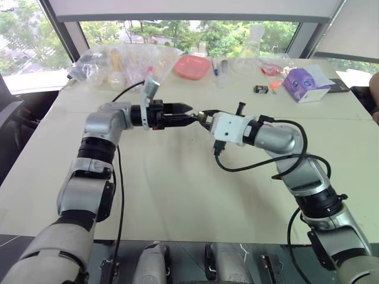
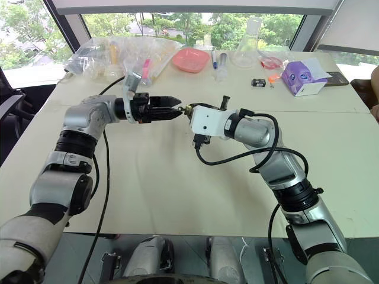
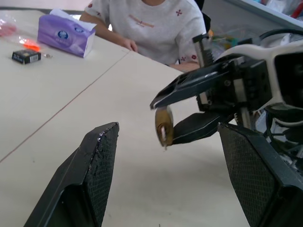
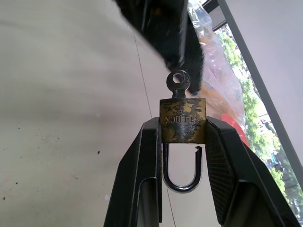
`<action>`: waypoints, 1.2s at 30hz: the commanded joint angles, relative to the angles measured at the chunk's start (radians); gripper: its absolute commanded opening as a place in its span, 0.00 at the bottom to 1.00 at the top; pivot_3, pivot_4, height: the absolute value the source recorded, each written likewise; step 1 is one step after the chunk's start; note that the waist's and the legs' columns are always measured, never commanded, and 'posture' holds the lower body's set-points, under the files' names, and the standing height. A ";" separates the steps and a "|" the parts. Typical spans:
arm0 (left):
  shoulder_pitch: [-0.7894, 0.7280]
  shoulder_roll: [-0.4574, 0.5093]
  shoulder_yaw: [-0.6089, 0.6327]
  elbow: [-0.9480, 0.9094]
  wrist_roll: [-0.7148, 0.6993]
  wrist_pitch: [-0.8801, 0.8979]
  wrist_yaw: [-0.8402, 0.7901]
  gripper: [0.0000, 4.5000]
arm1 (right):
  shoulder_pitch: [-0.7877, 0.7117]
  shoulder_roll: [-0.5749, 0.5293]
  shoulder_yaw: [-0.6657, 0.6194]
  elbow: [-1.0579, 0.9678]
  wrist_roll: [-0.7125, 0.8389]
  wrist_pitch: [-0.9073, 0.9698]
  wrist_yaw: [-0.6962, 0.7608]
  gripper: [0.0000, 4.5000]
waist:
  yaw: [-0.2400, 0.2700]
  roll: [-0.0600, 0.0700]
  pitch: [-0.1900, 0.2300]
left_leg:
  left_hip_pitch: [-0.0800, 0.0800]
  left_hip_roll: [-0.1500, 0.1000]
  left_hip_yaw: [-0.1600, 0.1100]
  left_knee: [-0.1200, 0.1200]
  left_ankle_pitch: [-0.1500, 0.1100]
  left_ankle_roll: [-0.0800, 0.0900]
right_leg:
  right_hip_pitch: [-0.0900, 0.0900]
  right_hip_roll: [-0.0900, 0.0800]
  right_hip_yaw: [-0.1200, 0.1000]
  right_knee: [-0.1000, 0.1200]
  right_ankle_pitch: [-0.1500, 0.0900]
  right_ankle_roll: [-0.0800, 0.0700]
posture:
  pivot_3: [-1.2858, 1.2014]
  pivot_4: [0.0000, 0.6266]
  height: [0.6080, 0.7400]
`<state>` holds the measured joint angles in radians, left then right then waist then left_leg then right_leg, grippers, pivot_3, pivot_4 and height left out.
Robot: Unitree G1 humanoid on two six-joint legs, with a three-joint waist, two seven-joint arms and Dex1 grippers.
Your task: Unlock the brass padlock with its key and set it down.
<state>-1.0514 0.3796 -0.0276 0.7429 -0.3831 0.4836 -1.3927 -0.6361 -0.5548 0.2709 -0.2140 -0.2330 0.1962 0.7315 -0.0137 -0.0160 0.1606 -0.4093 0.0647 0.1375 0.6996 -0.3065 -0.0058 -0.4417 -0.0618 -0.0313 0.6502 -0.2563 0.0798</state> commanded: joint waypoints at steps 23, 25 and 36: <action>-0.065 -0.060 0.024 0.061 0.045 -0.081 -0.016 0.00 | -0.010 0.025 -0.003 -0.085 -0.028 0.005 -0.006 0.15 | 0.001 0.000 0.000 | 0.000 0.000 0.000 0.000 0.000 0.000 | 0.000 0.000 0.000 0.000 0.000 0.000 | 0.52 0.24 0.94; -0.059 -0.061 0.028 0.055 0.039 -0.074 -0.013 0.00 | -0.011 0.026 -0.003 -0.082 -0.027 0.005 -0.004 0.15 | 0.000 0.000 0.000 | 0.000 0.000 0.000 0.000 0.000 0.000 | 0.000 0.000 0.000 0.000 0.000 0.000 | 0.52 0.24 0.94; -0.056 -0.056 0.076 0.055 0.011 -0.048 0.013 0.00 | 0.024 -0.010 -0.033 -0.104 -0.028 0.023 0.006 0.99 | 0.002 0.000 0.000 | 0.000 0.000 0.000 0.000 0.000 0.000 | 0.000 0.000 0.000 0.000 0.000 0.000 | 0.52 0.24 0.94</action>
<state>-1.0953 0.3146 0.0229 0.8217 -0.3488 0.4321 -1.3805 -0.6194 -0.5502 0.2685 -0.2612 -0.2552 0.2190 0.7436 -0.0121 -0.0160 0.1606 -0.4094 0.0646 0.1374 0.6996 -0.3065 -0.0058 -0.4417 -0.0620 -0.0313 0.6503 -0.2563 0.0799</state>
